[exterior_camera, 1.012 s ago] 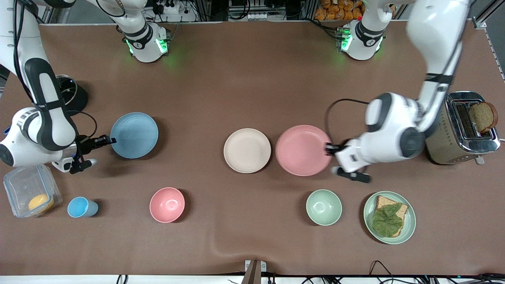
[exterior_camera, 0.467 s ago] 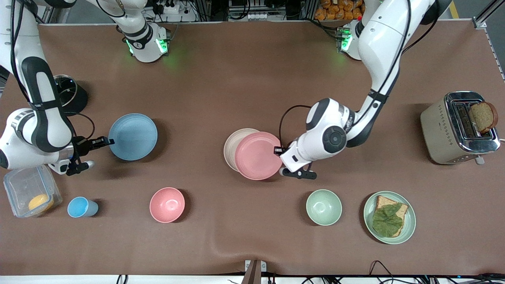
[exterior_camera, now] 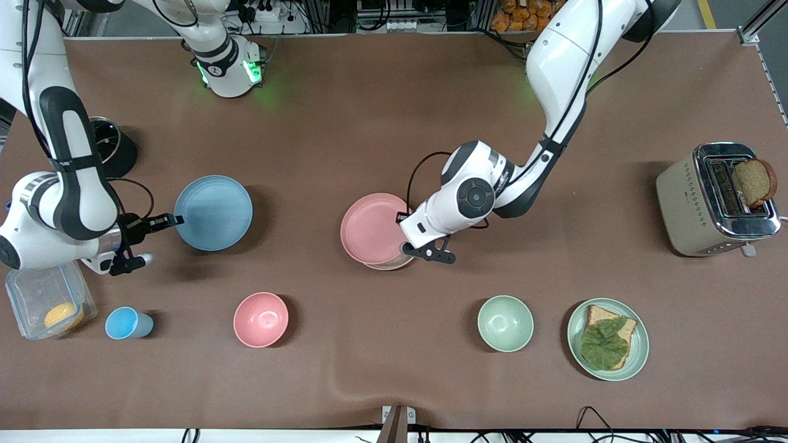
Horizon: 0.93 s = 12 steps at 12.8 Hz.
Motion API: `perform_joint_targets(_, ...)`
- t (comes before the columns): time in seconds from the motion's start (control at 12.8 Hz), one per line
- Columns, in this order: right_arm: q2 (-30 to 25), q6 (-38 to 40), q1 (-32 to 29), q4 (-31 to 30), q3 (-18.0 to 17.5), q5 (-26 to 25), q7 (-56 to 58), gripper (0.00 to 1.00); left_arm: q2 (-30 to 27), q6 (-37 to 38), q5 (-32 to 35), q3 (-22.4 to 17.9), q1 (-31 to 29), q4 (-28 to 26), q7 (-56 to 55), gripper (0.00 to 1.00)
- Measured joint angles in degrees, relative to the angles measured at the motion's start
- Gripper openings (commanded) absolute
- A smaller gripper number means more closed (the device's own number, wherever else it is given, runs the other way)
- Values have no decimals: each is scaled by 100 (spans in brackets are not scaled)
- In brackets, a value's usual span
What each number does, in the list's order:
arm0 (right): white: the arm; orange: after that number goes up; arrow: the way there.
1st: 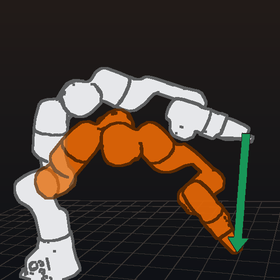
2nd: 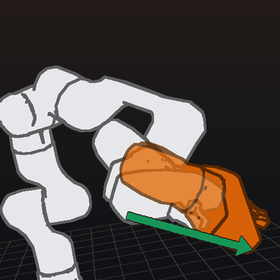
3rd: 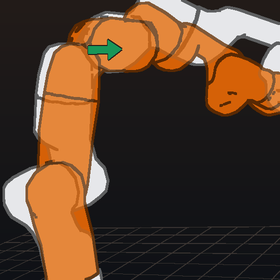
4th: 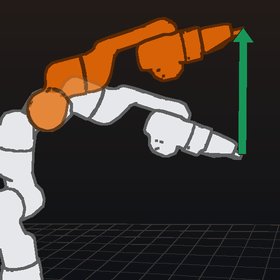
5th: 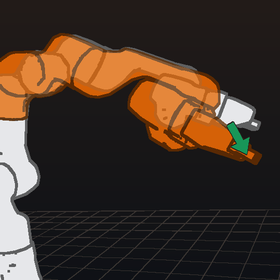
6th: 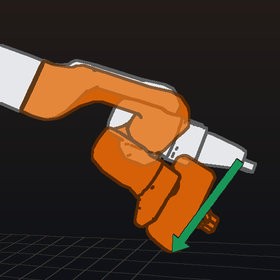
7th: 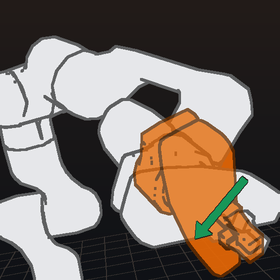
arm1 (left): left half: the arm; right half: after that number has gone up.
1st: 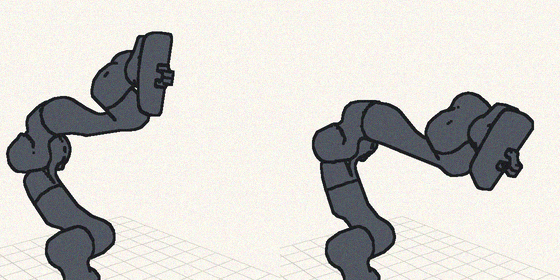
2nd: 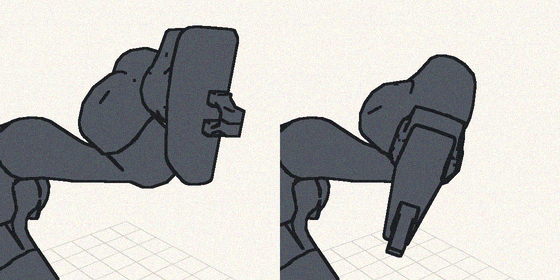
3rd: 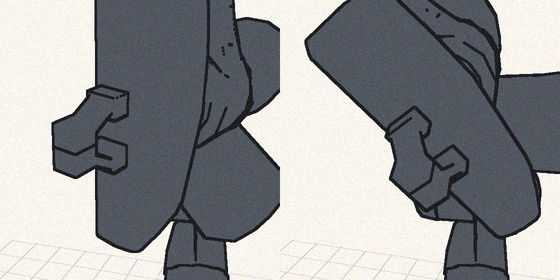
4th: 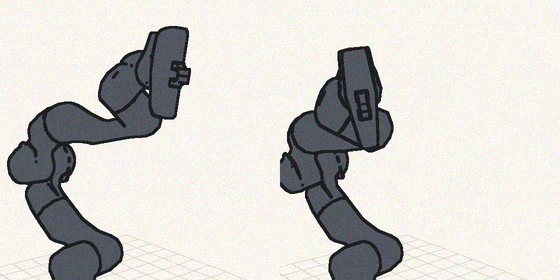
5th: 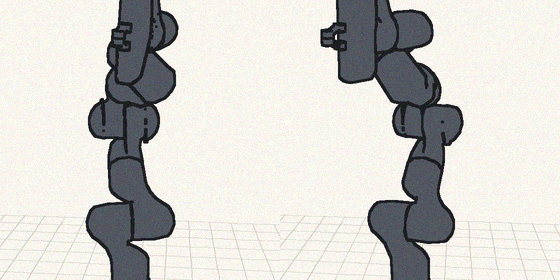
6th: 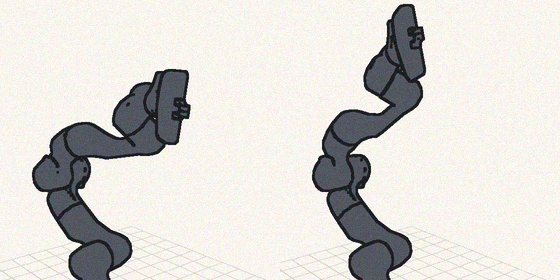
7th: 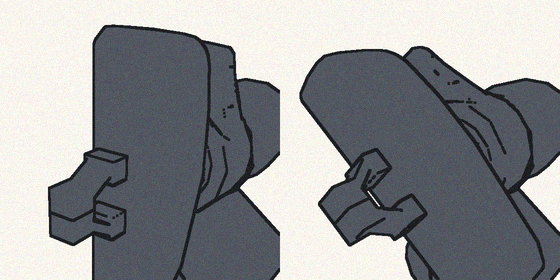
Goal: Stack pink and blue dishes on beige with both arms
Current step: 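Lift the blue plate with the right gripper while the left gripper withdraws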
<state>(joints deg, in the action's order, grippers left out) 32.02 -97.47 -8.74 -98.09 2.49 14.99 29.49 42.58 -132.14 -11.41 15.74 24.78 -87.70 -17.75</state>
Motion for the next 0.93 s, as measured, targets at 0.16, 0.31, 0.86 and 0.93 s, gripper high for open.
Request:
perform_joint_targets(0.16, 0, 96, 116, 95, -5, 33, -262, 0, 15, -55, 281, -52, -104, 34, 109, 100)
perform_joint_targets(0.31, 0, 186, 303, 179, -11, 210, -612, 0, -25, -20, 386, -56, -291, 103, 196, 100)
perform_joint_targets(0.86, 1, 190, 1709, 435, -58, 997, -2586, 0, -1117, 1311, 1602, -252, -950, 265, 213, 100)
perform_joint_targets(0.93, 3, 163, 1984, 470, -60, 1093, -2880, 0, -1311, 1450, 1619, -268, -1204, 270, 218, 100)
